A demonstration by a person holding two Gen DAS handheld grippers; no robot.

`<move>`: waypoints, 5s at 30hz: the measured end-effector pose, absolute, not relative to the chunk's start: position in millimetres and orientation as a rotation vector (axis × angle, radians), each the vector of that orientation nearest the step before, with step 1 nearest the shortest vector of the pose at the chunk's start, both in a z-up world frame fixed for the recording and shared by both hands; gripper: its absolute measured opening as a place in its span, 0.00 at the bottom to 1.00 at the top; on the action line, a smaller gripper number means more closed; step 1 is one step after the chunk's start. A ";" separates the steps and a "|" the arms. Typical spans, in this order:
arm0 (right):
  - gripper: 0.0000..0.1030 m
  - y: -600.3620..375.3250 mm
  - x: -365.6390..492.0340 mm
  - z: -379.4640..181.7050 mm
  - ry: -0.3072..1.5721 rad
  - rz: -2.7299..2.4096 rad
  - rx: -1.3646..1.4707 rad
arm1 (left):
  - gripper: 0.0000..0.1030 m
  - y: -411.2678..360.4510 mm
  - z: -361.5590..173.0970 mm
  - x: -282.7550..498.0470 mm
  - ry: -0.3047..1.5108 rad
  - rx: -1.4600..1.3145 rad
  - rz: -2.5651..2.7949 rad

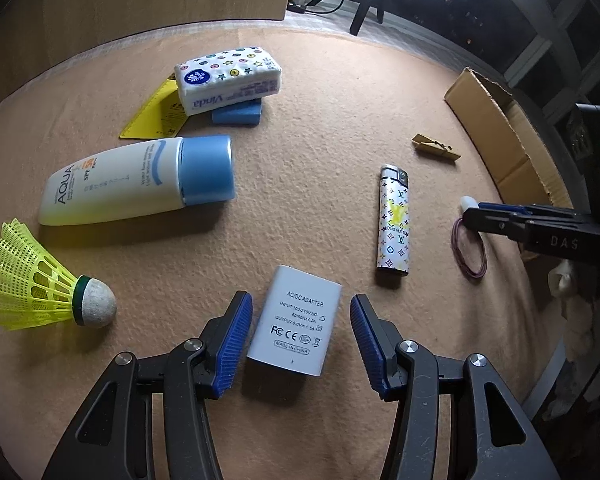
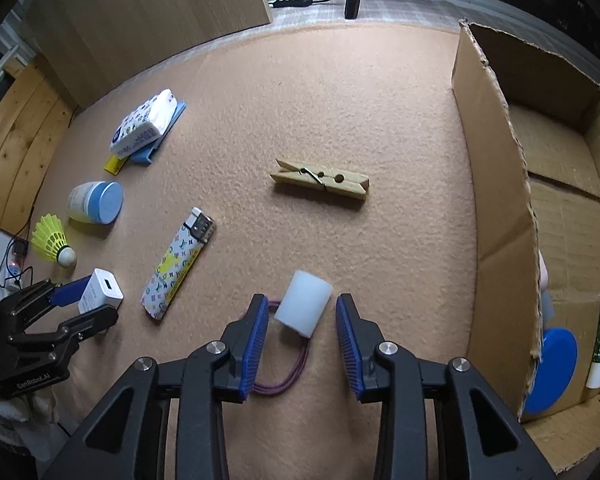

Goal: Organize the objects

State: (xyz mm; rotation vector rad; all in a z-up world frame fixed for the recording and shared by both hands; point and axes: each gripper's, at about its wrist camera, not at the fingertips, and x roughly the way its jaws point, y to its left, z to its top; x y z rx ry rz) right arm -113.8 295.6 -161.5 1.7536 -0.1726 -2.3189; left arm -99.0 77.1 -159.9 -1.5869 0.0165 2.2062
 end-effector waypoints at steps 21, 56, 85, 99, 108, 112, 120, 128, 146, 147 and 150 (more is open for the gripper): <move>0.17 295.6 -110.4 -159.1 -0.168 -2.329 1.748 | 0.39 76.5 -162.0 -97.1 0.023 -1.576 2.247; 0.16 464.3 -72.3 -80.9 -0.294 -2.607 1.587 | 0.39 324.9 -67.4 -134.4 0.151 -1.231 2.090; 0.35 497.0 -66.9 -96.7 -0.299 -2.603 1.622 | 0.50 410.8 -102.6 -146.8 0.138 -1.294 2.036; 0.35 467.1 -64.3 -80.7 -0.335 -2.573 1.545 | 0.50 310.2 -65.8 -145.3 0.058 -1.261 2.165; 0.37 411.3 -73.8 -74.4 -0.264 -2.485 1.505 | 0.50 214.9 -80.9 -144.1 -0.005 -1.354 2.253; 0.38 382.1 -75.3 -75.7 -0.234 -2.438 1.497 | 0.50 187.2 -95.7 -138.0 0.006 -1.406 2.268; 0.38 325.6 -73.7 -91.8 -0.156 -2.347 1.545 | 0.50 163.9 -123.3 -126.4 0.075 -1.484 2.253; 0.37 300.0 -79.9 -128.4 -0.127 -2.310 1.709 | 0.50 166.3 -145.4 -119.5 0.158 -1.517 2.212; 0.21 273.7 -85.2 -158.7 0.165 -2.369 1.792 | 0.45 175.9 -163.3 -126.7 0.274 -1.530 2.218; 0.18 270.9 -83.9 -158.6 0.193 -2.368 1.776 | 0.42 176.7 -163.1 -127.0 0.287 -1.525 2.224; 0.09 268.5 -82.8 -158.7 0.210 -2.351 1.754 | 0.26 175.7 -162.6 -127.8 0.311 -1.516 2.240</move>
